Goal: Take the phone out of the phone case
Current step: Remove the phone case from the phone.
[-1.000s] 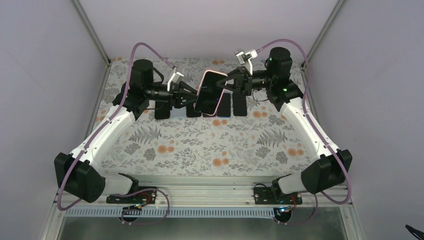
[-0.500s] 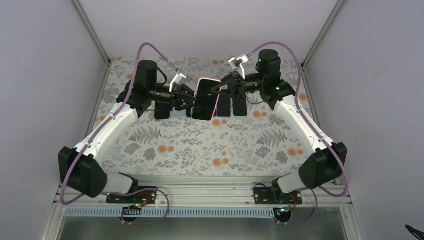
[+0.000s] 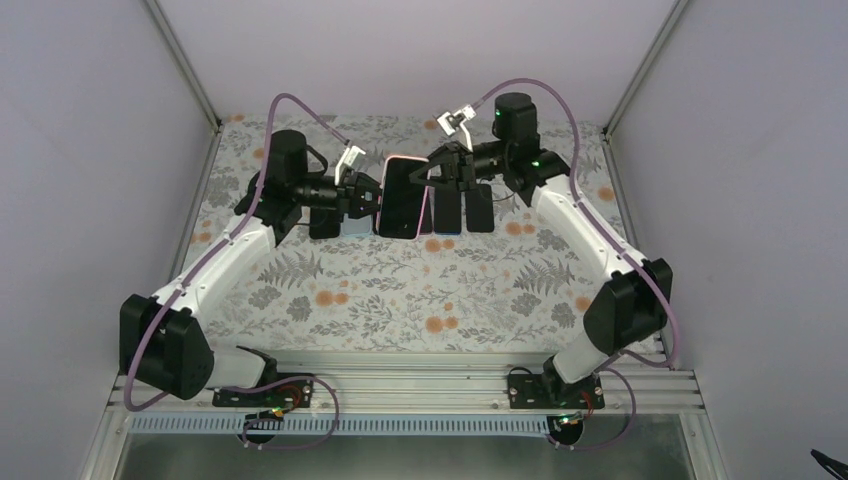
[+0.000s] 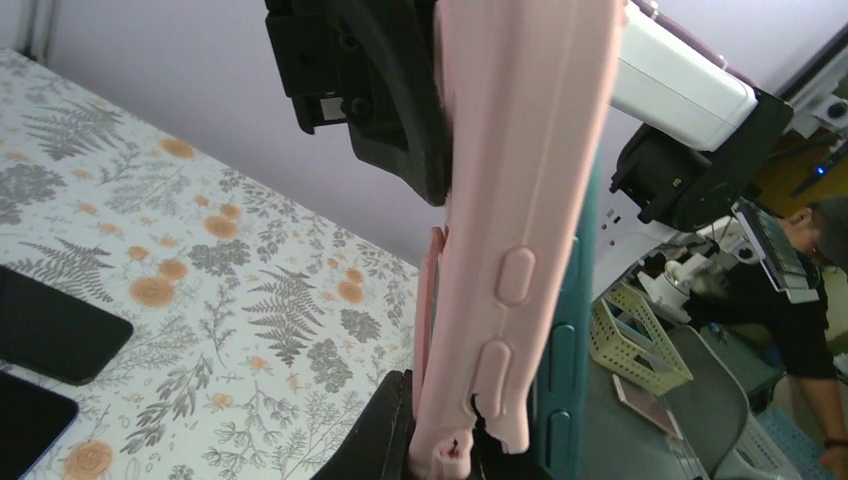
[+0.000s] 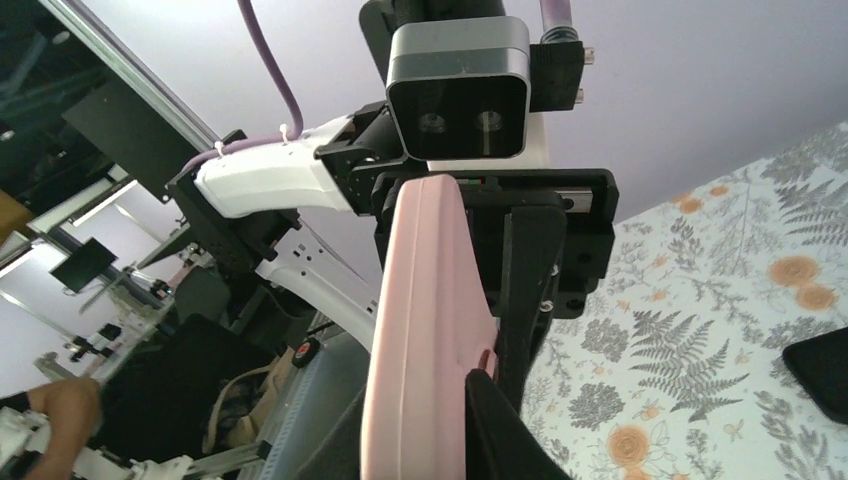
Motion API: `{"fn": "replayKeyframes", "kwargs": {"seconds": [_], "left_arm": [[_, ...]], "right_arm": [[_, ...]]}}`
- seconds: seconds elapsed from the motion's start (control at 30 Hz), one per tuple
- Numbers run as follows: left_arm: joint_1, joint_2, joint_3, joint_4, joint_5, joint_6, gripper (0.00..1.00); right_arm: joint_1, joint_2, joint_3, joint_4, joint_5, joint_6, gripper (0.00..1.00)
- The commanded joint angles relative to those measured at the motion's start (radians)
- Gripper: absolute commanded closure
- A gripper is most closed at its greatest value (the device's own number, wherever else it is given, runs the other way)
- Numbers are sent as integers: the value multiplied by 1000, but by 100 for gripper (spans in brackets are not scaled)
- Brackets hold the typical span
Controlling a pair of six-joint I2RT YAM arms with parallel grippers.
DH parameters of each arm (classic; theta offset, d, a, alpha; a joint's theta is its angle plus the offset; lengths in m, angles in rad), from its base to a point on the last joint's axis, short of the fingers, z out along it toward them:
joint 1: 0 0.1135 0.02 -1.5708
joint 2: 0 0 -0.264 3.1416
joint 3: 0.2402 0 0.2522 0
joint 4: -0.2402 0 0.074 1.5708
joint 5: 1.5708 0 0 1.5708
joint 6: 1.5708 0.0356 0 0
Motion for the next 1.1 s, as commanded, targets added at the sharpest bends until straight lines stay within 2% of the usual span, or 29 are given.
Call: {"fn": "replayKeyframes", "kwargs": {"seconds": [0.0,0.07,0.13,0.33,0.4,0.5,0.6,0.8,0.9,1.07], "left_arm": [[20,-31,-46,262,-17,-146,98],[38,-34,-70,297,-25,-193,98],[57,-33,-93,327,-44,-239,98],[106,-7,-111,356,-91,-356,98],[115,0,-99,308,-142,-380,98],[128,8,-82,244,-221,-433,98],[145,16,-76,202,-283,-506,98],[188,42,-79,165,-334,-635,97],[207,57,-86,174,-328,-682,98],[230,71,-128,252,-303,-751,98]], "right_arm": [[37,43,79,-28,9,17,81],[8,48,111,-20,42,29,75],[-19,50,143,-19,71,32,59],[-58,-13,166,-13,219,-56,22],[-56,-42,138,-5,277,-95,13],[-41,-66,116,-40,412,-184,5],[0,-83,95,-96,570,-291,4],[128,-135,4,-71,911,-440,8],[205,-132,-28,-66,1064,-508,9],[321,-128,-110,4,1253,-591,16]]}}
